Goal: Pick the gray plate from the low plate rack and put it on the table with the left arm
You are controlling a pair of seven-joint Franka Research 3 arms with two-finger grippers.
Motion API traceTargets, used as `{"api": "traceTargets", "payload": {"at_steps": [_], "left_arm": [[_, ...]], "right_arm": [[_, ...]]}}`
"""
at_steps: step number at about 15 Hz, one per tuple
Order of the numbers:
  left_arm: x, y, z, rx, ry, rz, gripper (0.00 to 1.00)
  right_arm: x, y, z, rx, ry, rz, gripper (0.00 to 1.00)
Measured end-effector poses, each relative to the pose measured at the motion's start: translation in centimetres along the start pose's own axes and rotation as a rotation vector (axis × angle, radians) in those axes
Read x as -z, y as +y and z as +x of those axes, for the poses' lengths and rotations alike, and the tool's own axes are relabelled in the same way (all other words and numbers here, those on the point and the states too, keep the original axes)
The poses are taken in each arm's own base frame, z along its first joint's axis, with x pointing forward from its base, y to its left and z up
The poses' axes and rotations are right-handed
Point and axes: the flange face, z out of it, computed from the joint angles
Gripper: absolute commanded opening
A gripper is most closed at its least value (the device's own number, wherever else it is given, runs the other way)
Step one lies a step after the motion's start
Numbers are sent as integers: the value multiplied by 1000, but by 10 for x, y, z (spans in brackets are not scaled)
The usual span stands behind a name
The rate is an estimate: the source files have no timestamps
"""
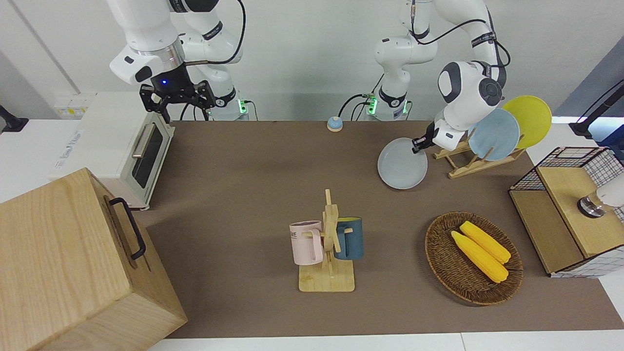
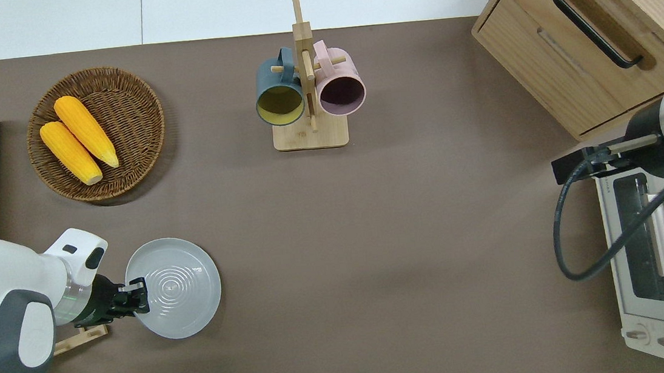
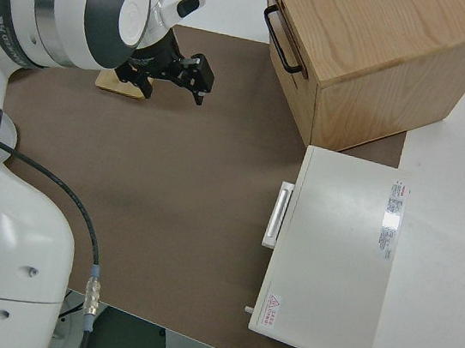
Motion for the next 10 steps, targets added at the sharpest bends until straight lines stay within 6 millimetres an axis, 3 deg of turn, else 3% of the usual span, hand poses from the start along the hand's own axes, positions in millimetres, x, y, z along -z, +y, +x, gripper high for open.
{"api": "traceTargets", "payload": {"at_steps": [3, 6, 10], "left_arm": [[-20, -2, -3, 2, -34, 12, 969], [-29, 0, -4, 2, -49, 20, 987], [-25, 0, -2, 1, -35, 30, 993]], "right_arm": [[0, 0, 0, 0, 0, 0, 983], [0, 0, 0, 0, 0, 0, 983], [0, 0, 0, 0, 0, 0, 983]]}}
